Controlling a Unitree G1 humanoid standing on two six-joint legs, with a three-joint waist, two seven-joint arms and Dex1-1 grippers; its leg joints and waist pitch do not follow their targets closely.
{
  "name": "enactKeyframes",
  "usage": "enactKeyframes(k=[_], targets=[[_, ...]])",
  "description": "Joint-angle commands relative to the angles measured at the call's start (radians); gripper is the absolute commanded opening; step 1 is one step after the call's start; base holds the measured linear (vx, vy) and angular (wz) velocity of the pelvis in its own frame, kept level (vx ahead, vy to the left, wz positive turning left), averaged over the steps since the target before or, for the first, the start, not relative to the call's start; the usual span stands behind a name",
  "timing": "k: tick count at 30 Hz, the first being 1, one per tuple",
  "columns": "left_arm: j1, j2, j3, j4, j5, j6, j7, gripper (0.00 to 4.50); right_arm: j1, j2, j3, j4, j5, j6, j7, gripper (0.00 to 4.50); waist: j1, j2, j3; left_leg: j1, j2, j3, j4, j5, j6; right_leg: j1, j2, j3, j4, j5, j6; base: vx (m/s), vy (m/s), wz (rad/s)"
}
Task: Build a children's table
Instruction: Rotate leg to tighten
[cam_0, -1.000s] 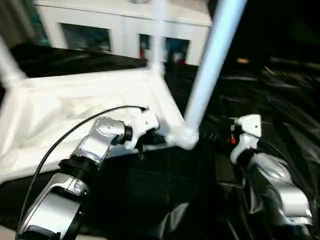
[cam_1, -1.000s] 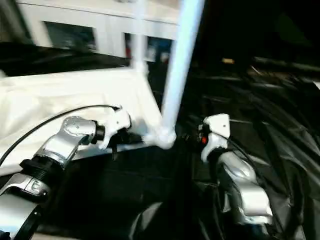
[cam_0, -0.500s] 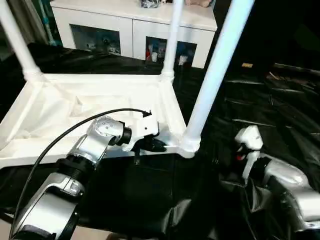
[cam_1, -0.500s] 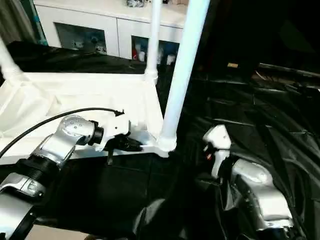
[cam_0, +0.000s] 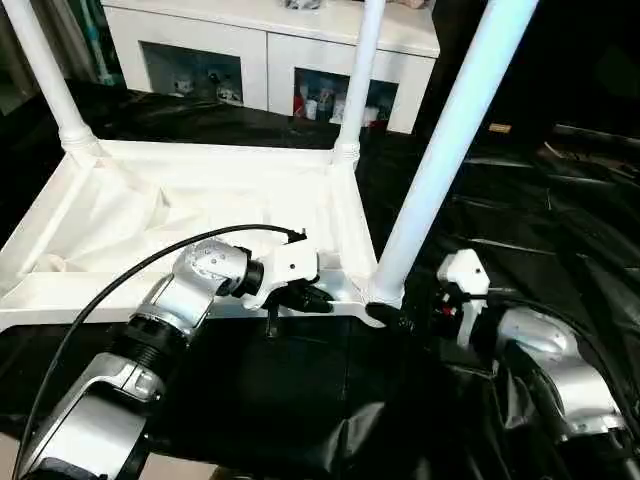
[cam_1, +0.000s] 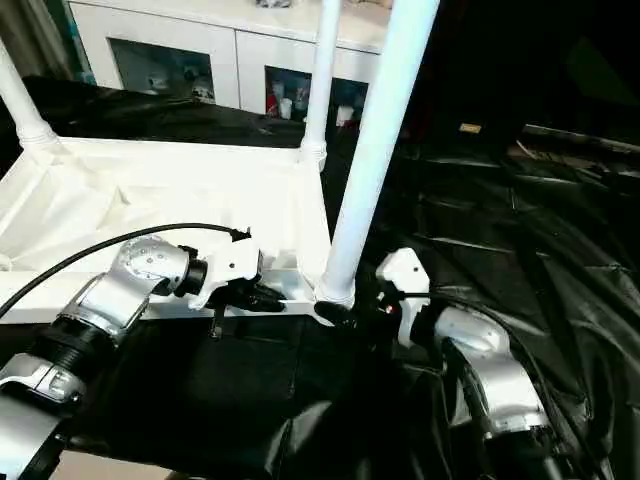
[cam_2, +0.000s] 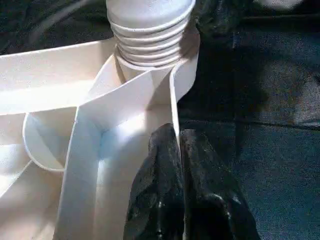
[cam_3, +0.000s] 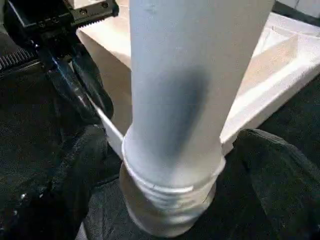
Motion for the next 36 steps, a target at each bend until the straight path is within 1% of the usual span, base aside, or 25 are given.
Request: enactKeyframes(k=[1, 2, 3, 4, 6, 9, 10, 11, 13, 15, 17, 19, 23, 24, 26, 27, 28, 29, 30, 32, 34, 35, 36], targets=[[-0.015, -0.007, -0.009, -0.070, -0.012, -0.025, -0.016, 0.00, -0.009, -0.003, -0.001, 0.018, -0.008, -0.019, 0.012, 4.32, -0.002, 0.007, -0.066, 0.033, 0.067, -0.028, -0.091, -0.107, 0.038, 0.041, -0.097, 0.047, -0.066, -0.032, -0.276, 0.000, 0.000, 0.00], [-0.013, -0.005, -0.010, -0.071, -0.012, -0.024, -0.017, 0.00, -0.016, 0.004, -0.004, 0.028, -0.008, -0.024, 0.014, 4.32, -0.001, 0.005, -0.066, 0.031, 0.067, -0.028, -0.091, -0.107, 0.037, 0.043, -0.099, 0.047, -0.066, -0.031, -0.274, 0.000, 0.000, 0.00], [-0.012, -0.005, -0.011, -0.072, -0.012, -0.024, -0.016, 0.00, -0.019, 0.006, -0.004, 0.032, -0.008, -0.027, 0.015, 4.32, -0.001, 0.006, -0.066, 0.030, 0.068, -0.029, -0.093, -0.108, 0.036, 0.044, -0.100, 0.046, -0.065, -0.034, -0.274, 0.000, 0.000, 0.00], [-0.010, -0.004, -0.012, -0.073, -0.012, -0.024, -0.016, 0.00, -0.025, 0.010, -0.004, 0.042, -0.010, -0.033, 0.017, 4.18, -0.002, 0.004, -0.066, 0.029, 0.067, -0.028, -0.093, -0.113, 0.035, 0.044, -0.100, 0.046, -0.067, -0.041, -0.270, 0.000, 0.000, 0.00], [-0.008, -0.003, -0.015, -0.072, -0.010, -0.024, -0.016, 0.00, -0.028, 0.011, 0.000, 0.053, -0.012, -0.038, 0.024, 3.96, -0.003, 0.005, -0.065, 0.029, 0.068, -0.029, -0.094, -0.119, 0.033, 0.044, -0.100, 0.046, -0.069, -0.058, -0.268, 0.000, 0.000, 0.00], [-0.004, -0.003, -0.016, -0.077, -0.010, -0.021, -0.017, 0.00, -0.031, 0.014, 0.005, 0.073, -0.020, -0.053, 0.031, 3.60, -0.003, 0.003, -0.065, 0.029, 0.069, -0.030, -0.096, -0.115, 0.031, 0.044, -0.099, 0.044, -0.068, -0.058, -0.264, 0.000, 0.000, 0.00], [-0.004, -0.003, -0.016, -0.078, -0.010, -0.020, -0.017, 0.00, -0.032, 0.014, 0.007, 0.077, -0.020, -0.056, 0.032, 3.60, -0.003, 0.003, -0.065, 0.029, 0.069, -0.030, -0.096, -0.114, 0.031, 0.044, -0.099, 0.044, -0.067, -0.058, -0.263, 0.000, 0.000, 0.00], [-0.003, -0.003, -0.016, -0.079, -0.010, -0.019, -0.017, 0.00, -0.032, 0.014, 0.008, 0.080, -0.018, -0.056, 0.034, 3.46, -0.004, 0.003, -0.065, 0.028, 0.068, -0.029, -0.096, -0.116, 0.031, 0.043, -0.099, 0.044, -0.068, -0.063, -0.264, 0.000, 0.000, 0.00], [-0.003, 0.000, -0.016, -0.079, -0.009, -0.019, -0.018, 0.00, -0.033, 0.016, 0.010, 0.085, -0.017, -0.061, 0.036, 3.46, -0.003, 0.003, -0.064, 0.029, 0.069, -0.029, -0.096, -0.119, 0.031, 0.043, -0.100, 0.045, -0.069, -0.067, -0.261, 0.000, 0.000, 0.00], [-0.001, 0.002, -0.017, -0.076, -0.007, -0.020, -0.018, 0.00, -0.033, 0.022, 0.012, 0.095, -0.020, -0.069, 0.037, 3.16, -0.004, 0.004, -0.065, 0.029, 0.070, -0.029, -0.097, -0.120, 0.030, 0.042, -0.100, 0.045, -0.069, -0.064, -0.260, 0.000, 0.000, 0.00], [0.000, 0.003, -0.019, -0.077, -0.007, -0.019, -0.017, 0.00, -0.029, 0.025, 0.014, 0.102, -0.026, -0.076, 0.040, 3.04, -0.004, 0.004, -0.064, 0.027, 0.069, -0.029, -0.097, -0.121, 0.029, 0.043, -0.100, 0.044, -0.069, -0.066, -0.261, 0.000, 0.000, 0.00], [0.001, 0.002, -0.020, -0.077, -0.007, -0.018, -0.016, 0.00, -0.025, 0.027, 0.017, 0.104, -0.028, -0.079, 0.042, 2.82, -0.005, 0.004, -0.062, 0.029, 0.069, -0.029, -0.099, -0.128, 0.028, 0.041, -0.099, 0.045, -0.071, -0.075, -0.258, 0.000, 0.000, 0.00], [0.002, 0.001, -0.019, -0.073, -0.007, -0.014, -0.011, 0.00, -0.017, 0.043, 0.008, 0.114, -0.023, -0.076, 0.024, 2.72, -0.007, 0.003, -0.060, 0.029, 0.069, -0.029, -0.100, -0.132, 0.028, 0.040, -0.098, 0.045, -0.072, -0.080, -0.257, 0.000, 0.000, 0.00], [0.002, -0.001, -0.018, -0.073, -0.008, -0.011, -0.008, 0.00, -0.016, 0.049, 0.002, 0.117, -0.018, -0.074, 0.017, 2.71, -0.008, 0.003, -0.060, 0.028, 0.069, -0.029, -0.100, -0.133, 0.027, 0.041, -0.101, 0.046, -0.073, -0.084, -0.256, 0.000, 0.000, 0.00], [0.003, -0.004, -0.016, -0.066, -0.005, -0.005, 0.003, 0.00, -0.021, 0.068, -0.015, 0.132, -0.015, -0.070, -0.016, 2.70, -0.009, 0.002, -0.059, 0.028, 0.069, -0.029, -0.101, -0.140, 0.025, 0.040, -0.101, 0.046, -0.075, -0.097, -0.255, 0.000, 0.000, 0.00], [0.000, -0.015, -0.009, -0.051, -0.002, 0.007, 0.031, 0.00, -0.030, 0.091, -0.033, 0.156, -0.021, -0.061, -0.071, 2.70, -0.010, 0.003, -0.058, 0.029, 0.069, -0.030, -0.103, -0.152, 0.017, 0.038, -0.102, 0.046, -0.078, -0.120, -0.252, 0.000, 0.000, 0.00], [0.000, -0.015, -0.009, -0.051, -0.002, 0.007, 0.031, 0.00, -0.030, 0.091, -0.033, 0.156, -0.021, -0.061, -0.071, 2.70, -0.011, 0.003, -0.057, 0.029, 0.070, -0.030, -0.103, -0.155, 0.013, 0.037, -0.101, 0.047, -0.078, -0.126, -0.252, 0.000, 0.000, 0.00], [-0.003, -0.024, -0.004, -0.040, 0.000, 0.013, 0.052, 0.00, -0.037, 0.105, -0.043, 0.173, -0.030, -0.058, -0.110, 2.69, -0.012, 0.004, -0.056, 0.029, 0.070, -0.031, -0.105, -0.159, 0.010, 0.037, -0.101, 0.046, -0.078, -0.135, -0.250, 0.000, 0.000, 0.00], [-0.007, -0.040, 0.003, -0.023, 0.002, 0.019, 0.082, 0.00, -0.046, 0.122, -0.052, 0.195, -0.043, -0.055, -0.162, 2.69, -0.014, 0.002, -0.056, 0.030, 0.069, -0.031, -0.105, -0.169, 0.005, 0.037, -0.101, 0.046, -0.081, -0.150, -0.246, 0.000, 0.000, 0.00], [-0.023, -0.087, 0.020, 0.021, 0.012, 0.050, 0.171, 0.00, -0.066, 0.167, -0.072, 0.234, -0.070, -0.032, -0.292, 2.69, -0.023, 0.004, -0.055, 0.030, 0.068, -0.031, -0.108, -0.178, -0.013, 0.034, -0.099, 0.046, -0.083, -0.167, -0.243, 0.000, 0.000, 0.00], [-0.033, -0.119, 0.027, 0.043, 0.017, 0.082, 0.224, 0.00, -0.080, 0.200, -0.088, 0.252, -0.081, -0.014, -0.377, 2.69, -0.027, 0.003, -0.055, 0.030, 0.067, -0.034, -0.109, -0.191, -0.021, 0.035, -0.102, 0.046, -0.086, -0.193, -0.235, 0.000, 0.000, 0.00], [-0.041, -0.145, 0.030, 0.061, 0.026, 0.103, 0.270, 0.00, -0.092, 0.226, -0.099, 0.267, -0.091, -0.002, -0.443, 2.69, -0.029, 0.002, -0.054, 0.028, 0.066, -0.033, -0.110, -0.189, -0.022, 0.036, -0.101, 0.047, -0.087, -0.193, -0.231, 0.000, 0.000, 0.00], [-0.053, -0.175, 0.032, 0.086, 0.040, 0.133, 0.333, 0.00, -0.108, 0.256, -0.113, 0.288, -0.099, 0.010, -0.515, 2.69, -0.031, 0.003, -0.056, 0.029, 0.067, -0.034, -0.109, -0.181, -0.024, 0.035, -0.101, 0.048, -0.086, -0.176, -0.230, 0.000, 0.000, 0.00]])
